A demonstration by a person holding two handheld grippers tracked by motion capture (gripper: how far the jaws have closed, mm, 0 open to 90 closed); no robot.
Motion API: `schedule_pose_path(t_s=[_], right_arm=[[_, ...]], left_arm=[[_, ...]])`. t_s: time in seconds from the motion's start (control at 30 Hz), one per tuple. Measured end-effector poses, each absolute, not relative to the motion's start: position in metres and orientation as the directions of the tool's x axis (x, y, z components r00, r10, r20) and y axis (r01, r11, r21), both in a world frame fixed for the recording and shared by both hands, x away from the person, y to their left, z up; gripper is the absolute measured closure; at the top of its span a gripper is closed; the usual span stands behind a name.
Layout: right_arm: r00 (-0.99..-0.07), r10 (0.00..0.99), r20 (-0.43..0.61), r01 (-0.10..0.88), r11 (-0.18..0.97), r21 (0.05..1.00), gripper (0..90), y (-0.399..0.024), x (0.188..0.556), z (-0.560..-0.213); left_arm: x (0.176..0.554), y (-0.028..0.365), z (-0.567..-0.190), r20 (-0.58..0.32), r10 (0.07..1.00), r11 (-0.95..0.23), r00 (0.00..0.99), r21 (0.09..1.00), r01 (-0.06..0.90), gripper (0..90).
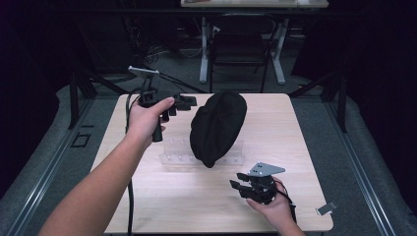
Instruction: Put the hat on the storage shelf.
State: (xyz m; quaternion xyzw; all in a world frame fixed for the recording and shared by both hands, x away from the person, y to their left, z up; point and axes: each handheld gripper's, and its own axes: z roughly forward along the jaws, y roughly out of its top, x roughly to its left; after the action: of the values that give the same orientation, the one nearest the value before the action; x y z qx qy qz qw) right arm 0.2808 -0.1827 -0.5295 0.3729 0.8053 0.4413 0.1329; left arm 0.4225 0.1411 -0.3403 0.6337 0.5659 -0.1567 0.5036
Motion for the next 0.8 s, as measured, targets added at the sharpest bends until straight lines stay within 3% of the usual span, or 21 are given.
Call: schedule_pose_path(t_s=[0.43, 0.8], right_arm=[[-0.682, 0.723, 0.111, 0.485, 0.333, 0.809, 59.9, -0.184, 0.281, -0.529], [-0.683, 0.723, 0.105, 0.482, 0.338, 0.808, 59.7, -0.185, 0.281, -0.528]], left_arm=[[0.418, 0.182, -0.369, -0.728, 0.632, 0.161, 0.264, 0.457, 0.875, 55.6], [0.407, 0.205, -0.394, -0.601, 0.755, 0.105, 0.262, 0.505, 0.857, 52.6]])
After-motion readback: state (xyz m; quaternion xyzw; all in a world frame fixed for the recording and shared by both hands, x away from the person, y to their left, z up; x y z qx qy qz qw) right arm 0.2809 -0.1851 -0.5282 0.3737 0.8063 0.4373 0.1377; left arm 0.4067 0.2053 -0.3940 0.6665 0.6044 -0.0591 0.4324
